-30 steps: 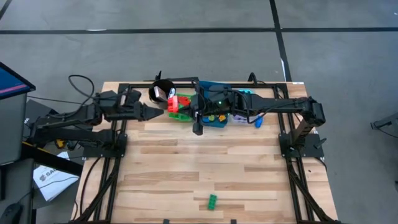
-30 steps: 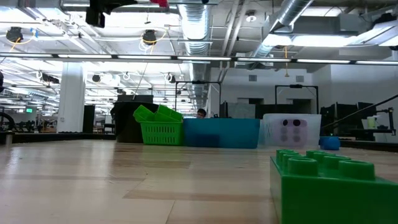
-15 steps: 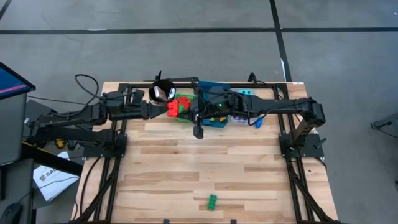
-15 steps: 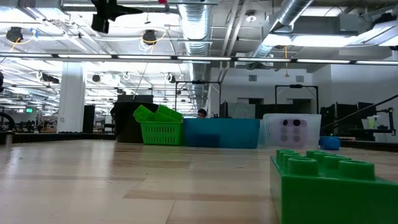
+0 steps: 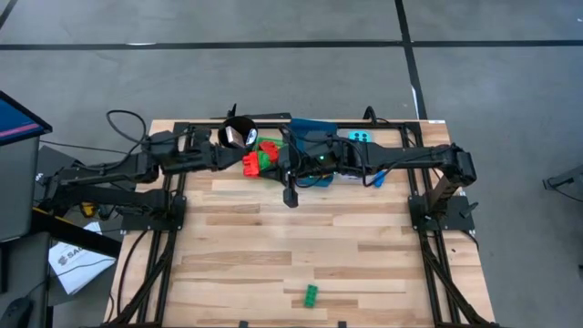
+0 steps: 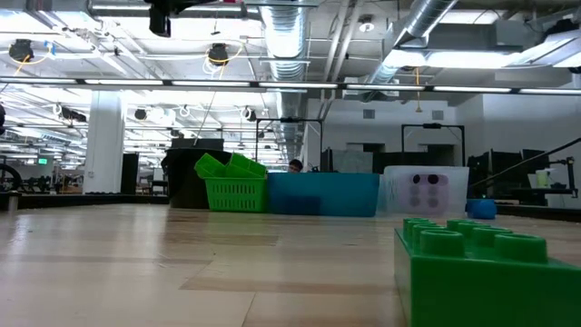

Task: Pick & Place Toys
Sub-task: Put the large stud red game piece into the green bin

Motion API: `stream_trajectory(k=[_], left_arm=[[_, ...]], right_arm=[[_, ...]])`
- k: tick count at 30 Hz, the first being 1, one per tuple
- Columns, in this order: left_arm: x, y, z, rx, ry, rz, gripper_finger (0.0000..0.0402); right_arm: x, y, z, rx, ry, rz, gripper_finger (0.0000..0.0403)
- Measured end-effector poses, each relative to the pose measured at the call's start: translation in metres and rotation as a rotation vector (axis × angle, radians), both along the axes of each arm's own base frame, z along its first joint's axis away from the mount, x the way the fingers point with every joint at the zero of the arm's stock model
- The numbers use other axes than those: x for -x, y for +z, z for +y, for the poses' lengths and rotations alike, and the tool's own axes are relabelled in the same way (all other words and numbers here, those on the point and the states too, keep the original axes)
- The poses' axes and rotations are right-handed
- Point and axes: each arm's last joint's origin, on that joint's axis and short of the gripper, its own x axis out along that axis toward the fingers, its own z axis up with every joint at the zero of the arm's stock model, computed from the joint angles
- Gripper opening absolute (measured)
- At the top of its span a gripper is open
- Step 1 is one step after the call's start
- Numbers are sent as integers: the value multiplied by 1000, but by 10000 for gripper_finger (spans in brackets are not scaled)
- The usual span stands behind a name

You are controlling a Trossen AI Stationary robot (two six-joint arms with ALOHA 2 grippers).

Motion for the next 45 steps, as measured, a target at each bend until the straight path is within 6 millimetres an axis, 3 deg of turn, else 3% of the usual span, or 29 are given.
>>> stream_trajectory(k=[20,24,30,40,45], left_arm=[[-22,-6,1,20,-87,-13,231],[-23,-6,1,-6,-108,-10,210],[-23,-5,0,-10,-112,-19,131],[-22,-4,0,-94,-111,-8,127],[-22,-5,1,-97,-100,-3,127]], right_arm=[[-1,3,1,0,3,-30,0],[-1,3,1,-1,5,-31,0],[-1,2,1,-1,5,-21,0],[-1,1,1,-1,4,-17,3],[-1,1,1,-29,-6,-14,44]])
